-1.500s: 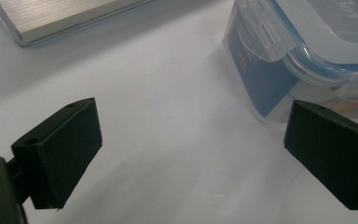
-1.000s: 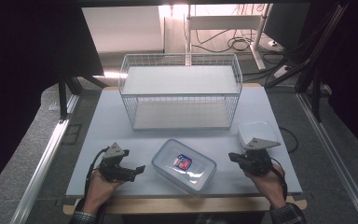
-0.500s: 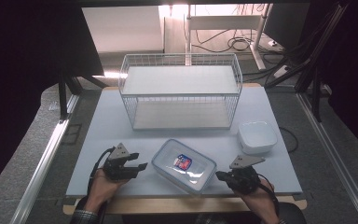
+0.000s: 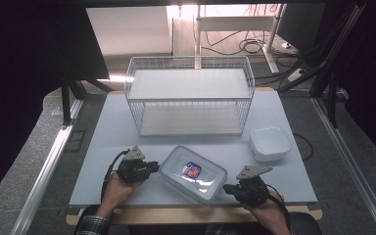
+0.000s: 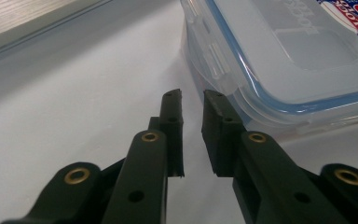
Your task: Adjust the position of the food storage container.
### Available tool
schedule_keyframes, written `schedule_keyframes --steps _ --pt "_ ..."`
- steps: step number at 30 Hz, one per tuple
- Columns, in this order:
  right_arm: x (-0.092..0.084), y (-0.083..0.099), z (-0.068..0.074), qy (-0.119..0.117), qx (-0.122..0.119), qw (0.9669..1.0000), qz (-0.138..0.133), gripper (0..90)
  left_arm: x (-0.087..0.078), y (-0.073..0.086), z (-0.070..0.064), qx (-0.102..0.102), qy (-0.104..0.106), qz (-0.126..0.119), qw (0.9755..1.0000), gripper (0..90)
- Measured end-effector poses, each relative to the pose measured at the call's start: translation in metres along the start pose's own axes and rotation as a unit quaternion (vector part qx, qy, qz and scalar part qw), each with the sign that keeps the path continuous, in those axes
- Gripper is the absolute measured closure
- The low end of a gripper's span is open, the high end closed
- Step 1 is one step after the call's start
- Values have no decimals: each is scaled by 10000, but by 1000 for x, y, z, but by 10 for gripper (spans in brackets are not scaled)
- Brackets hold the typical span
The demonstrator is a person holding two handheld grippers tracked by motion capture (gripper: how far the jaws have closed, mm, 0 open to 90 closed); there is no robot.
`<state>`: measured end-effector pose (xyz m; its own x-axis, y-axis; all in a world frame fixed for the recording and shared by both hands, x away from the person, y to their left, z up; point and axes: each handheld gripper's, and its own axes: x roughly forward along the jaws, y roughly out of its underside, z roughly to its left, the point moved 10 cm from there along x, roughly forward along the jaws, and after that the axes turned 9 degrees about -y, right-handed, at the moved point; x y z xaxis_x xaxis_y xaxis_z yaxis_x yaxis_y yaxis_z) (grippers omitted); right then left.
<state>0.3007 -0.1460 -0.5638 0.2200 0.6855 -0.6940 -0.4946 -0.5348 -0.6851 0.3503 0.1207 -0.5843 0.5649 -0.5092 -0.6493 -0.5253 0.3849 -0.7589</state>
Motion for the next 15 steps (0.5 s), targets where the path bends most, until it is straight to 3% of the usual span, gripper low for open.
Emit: schedule_keyframes --steps 2,5,13,15 --pt "2 0 -1 47 4 10000 22 893 1 1 -5 4 133 48 9999 794" --pt "4 -2 -5 105 68 9999 -28 893 3 3 -8 130 -35 171 9998 826" --pt "6 -10 -19 294 85 9995 -46 893 1 4 -10 -8 71 152 9999 843" --pt "7 -15 -30 397 72 9992 -36 892 0 4 -12 -16 135 154 9998 843"
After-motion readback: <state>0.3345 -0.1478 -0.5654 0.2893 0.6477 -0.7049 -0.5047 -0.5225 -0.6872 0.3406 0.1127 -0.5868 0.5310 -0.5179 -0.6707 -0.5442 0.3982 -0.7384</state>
